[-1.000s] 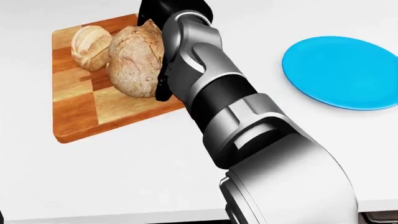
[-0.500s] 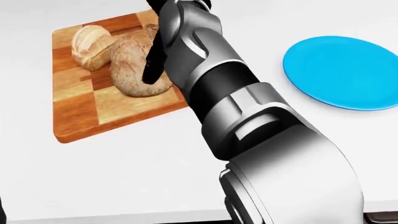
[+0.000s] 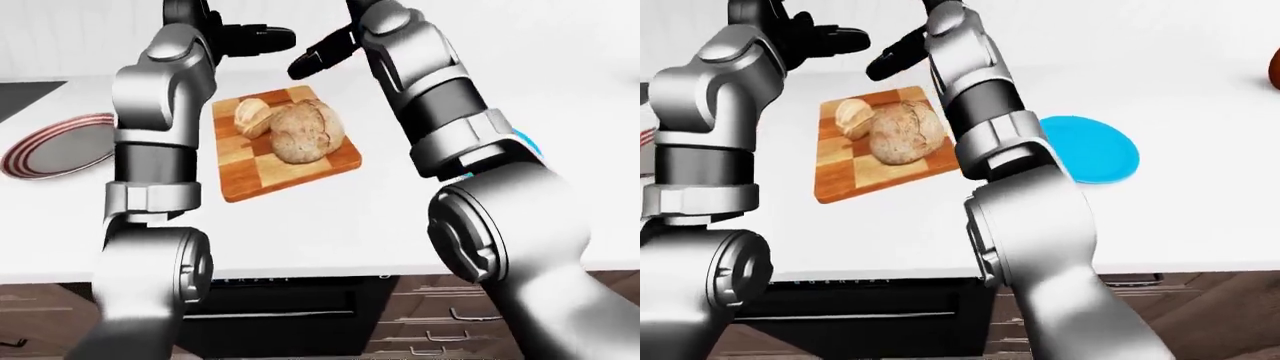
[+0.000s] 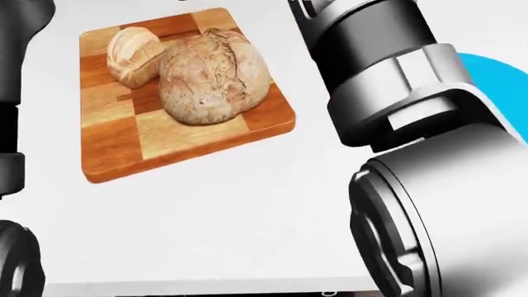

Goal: Place all breads on the cutting board.

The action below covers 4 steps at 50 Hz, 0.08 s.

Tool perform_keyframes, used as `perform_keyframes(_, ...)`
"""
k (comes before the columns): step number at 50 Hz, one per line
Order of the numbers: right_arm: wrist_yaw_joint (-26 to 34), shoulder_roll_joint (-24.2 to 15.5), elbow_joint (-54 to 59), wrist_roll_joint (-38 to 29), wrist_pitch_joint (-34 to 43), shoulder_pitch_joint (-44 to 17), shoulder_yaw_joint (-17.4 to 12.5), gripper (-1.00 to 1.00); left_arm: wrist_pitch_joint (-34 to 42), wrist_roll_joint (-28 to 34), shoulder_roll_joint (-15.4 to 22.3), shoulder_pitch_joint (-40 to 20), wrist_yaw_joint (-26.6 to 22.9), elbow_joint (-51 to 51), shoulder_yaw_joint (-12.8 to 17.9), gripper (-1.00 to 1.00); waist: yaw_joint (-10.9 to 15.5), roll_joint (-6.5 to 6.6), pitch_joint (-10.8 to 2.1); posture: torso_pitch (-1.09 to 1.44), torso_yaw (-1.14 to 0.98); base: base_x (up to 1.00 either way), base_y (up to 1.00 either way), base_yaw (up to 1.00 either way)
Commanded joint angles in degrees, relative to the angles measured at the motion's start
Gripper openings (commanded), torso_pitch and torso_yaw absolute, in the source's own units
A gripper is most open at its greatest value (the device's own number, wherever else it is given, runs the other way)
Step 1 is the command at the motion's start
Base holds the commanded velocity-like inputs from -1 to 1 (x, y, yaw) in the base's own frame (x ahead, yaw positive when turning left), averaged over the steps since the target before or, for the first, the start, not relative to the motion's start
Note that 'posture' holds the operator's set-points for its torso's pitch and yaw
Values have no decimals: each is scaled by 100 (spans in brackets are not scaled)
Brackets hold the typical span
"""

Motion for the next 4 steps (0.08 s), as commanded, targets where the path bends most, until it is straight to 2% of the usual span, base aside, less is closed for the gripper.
perform_keyframes(1, 50, -245, -639, -43, 13, -88, 154, 100, -187, 24, 56, -212, 72, -228, 53, 100, -6, 17, -207, 0, 0, 0, 0, 0)
perform_keyframes(4, 186, -489, -1439, -48, 420, 195, 258, 100, -203, 23, -7, -124, 135, -459, 36, 100, 10, -17, -200, 0, 0, 0, 0, 0)
